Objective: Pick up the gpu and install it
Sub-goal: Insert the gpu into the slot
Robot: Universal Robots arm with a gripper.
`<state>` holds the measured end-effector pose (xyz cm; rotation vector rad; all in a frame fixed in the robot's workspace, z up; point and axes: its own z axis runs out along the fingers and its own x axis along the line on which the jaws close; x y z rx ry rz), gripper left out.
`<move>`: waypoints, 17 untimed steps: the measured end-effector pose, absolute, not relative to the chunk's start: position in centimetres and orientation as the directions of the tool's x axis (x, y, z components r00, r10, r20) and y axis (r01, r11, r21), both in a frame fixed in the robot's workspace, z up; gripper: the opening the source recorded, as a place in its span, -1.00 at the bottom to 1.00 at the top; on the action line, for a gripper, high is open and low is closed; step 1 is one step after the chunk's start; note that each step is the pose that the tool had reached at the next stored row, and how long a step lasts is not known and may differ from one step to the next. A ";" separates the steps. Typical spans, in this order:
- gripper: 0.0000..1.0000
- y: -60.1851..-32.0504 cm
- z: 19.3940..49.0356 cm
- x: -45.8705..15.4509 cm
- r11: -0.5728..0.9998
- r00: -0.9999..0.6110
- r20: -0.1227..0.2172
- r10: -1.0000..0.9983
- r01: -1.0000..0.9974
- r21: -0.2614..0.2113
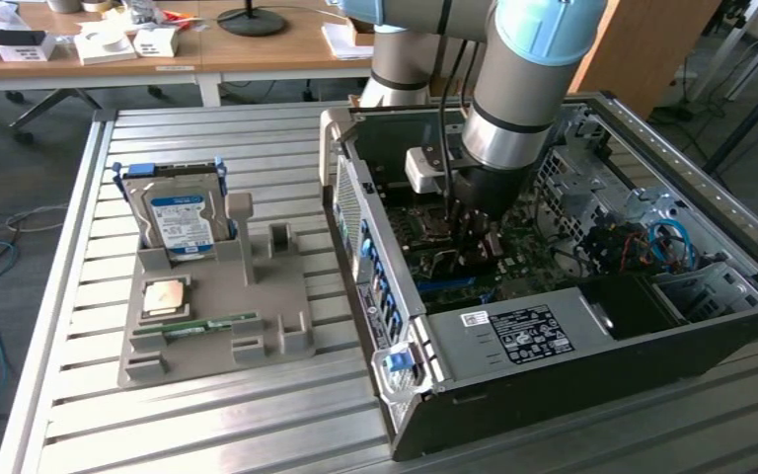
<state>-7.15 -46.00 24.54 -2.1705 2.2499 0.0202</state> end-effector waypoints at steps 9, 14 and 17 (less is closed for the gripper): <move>-0.45 -46.0 24.5 -7.2 0.037 -0.037 -0.020 -0.999 -0.999 0.000; -0.33 -46.0 24.5 -7.2 0.036 -0.036 -0.020 -0.999 -0.999 -0.001; -0.33 -46.0 25.0 -7.2 0.036 -0.036 -0.020 -0.999 -0.999 -0.001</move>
